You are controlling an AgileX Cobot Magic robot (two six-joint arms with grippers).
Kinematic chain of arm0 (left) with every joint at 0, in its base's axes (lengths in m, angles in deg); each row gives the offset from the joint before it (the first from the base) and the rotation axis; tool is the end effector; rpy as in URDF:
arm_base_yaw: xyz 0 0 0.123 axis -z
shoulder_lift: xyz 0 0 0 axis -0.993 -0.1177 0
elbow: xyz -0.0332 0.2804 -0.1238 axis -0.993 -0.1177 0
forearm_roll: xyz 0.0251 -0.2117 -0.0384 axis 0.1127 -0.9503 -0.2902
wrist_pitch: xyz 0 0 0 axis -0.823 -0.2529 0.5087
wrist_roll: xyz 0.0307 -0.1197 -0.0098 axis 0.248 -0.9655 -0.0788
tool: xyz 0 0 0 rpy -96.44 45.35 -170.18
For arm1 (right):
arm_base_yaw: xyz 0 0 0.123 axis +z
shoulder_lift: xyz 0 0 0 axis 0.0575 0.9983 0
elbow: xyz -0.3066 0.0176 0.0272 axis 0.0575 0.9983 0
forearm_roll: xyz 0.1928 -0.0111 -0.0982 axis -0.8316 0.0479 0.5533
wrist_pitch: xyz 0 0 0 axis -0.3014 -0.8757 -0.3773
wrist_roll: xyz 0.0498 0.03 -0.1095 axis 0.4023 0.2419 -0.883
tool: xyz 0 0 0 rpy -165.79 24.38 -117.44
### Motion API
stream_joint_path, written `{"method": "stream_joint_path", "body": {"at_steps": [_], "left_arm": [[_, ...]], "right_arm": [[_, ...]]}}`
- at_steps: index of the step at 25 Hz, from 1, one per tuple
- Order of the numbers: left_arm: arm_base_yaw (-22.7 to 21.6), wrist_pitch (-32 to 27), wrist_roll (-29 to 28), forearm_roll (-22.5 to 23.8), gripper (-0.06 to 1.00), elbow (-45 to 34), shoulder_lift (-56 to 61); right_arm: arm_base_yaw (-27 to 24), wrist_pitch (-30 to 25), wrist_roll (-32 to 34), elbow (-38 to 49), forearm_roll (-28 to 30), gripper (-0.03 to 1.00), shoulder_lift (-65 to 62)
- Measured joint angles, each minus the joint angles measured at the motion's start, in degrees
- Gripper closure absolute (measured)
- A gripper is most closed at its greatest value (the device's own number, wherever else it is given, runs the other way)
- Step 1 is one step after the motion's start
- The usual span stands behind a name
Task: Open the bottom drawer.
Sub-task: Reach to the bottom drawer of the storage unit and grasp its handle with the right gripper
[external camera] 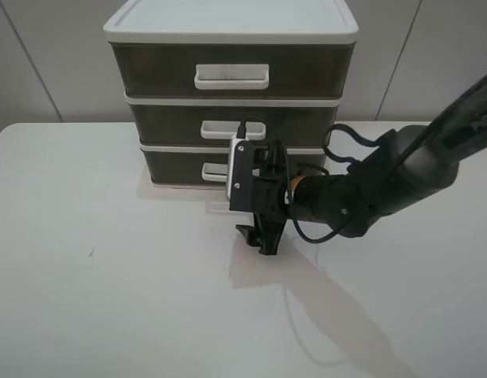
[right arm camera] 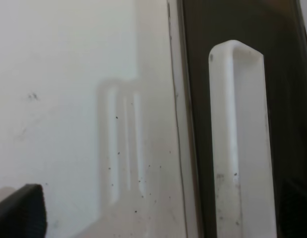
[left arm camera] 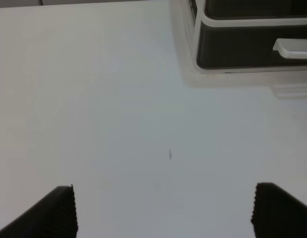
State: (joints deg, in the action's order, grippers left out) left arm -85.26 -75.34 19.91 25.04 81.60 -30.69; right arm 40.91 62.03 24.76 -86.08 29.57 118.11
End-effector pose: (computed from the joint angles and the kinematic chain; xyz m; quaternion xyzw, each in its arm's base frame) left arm -0.0312 -0.0144 0.2465 0.0331 0.8497 -0.0243 0.5257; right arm 0.2964 0.2315 0.1167 -0.6807 0.5948 -0.0722 0.4215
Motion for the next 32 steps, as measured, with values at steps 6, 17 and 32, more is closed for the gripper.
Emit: {"method": "stream_joint_path", "body": {"at_steps": [6, 17, 32], "left_arm": [[0.00, 0.00, 0.00, 0.00, 0.23, 0.00, 0.00], [0.00, 0.00, 0.00, 0.00, 0.23, 0.00, 0.00], [0.00, 0.00, 0.00, 0.00, 0.23, 0.00, 0.00]], "right_arm": [[0.00, 0.25, 0.00, -0.54, 0.12, 0.15, 1.67], [0.00, -1.36, 0.07, -2.69, 0.12, 0.15, 2.70], [0.00, -5.24, 0.07, -4.17, 0.12, 0.30, 2.70]]}}
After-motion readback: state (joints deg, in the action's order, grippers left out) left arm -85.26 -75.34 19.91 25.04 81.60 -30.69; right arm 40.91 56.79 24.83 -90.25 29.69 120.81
